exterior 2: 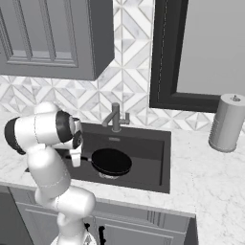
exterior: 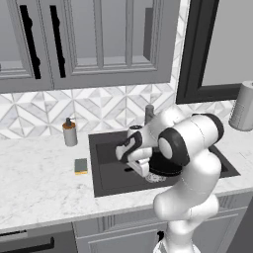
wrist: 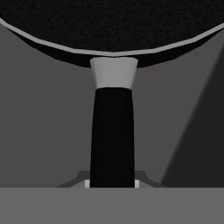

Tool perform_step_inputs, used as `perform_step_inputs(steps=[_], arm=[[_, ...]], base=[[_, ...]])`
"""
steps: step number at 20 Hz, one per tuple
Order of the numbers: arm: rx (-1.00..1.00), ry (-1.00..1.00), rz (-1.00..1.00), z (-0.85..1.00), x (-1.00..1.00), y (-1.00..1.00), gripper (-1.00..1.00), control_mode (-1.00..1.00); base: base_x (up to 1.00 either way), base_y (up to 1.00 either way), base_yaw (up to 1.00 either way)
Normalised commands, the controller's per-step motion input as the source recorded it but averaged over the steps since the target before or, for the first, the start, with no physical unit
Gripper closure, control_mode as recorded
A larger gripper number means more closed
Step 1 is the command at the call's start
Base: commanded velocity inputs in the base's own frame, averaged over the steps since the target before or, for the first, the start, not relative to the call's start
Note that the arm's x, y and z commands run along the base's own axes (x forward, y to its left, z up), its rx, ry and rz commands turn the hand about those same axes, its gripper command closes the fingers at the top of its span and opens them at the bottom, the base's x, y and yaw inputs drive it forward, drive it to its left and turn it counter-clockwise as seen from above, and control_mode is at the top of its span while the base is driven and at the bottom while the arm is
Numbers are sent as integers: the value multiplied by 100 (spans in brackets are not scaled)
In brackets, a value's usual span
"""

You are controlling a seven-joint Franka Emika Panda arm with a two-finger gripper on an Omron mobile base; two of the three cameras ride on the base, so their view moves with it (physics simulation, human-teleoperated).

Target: Pick the pan and sponge and place them into the sink. Then turn on the water.

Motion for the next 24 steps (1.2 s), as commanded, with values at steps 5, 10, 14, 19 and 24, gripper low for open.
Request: perform_step_inputs(steps=[5,10,14,19,24], arm=[[-3,0,0,-47,44,-13,100,-100],[-4,0,0,-51,49,-6,100,-100],[-7,0,0,-58,59,0,100,-100],[-7,0,0,-56,58,0,100,-100],[-6,-10,-1,-30,26,0,100,-100]], base=[[0,0,0],[0,0,0],[0,0,0],[0,0,0],[0,0,0]])
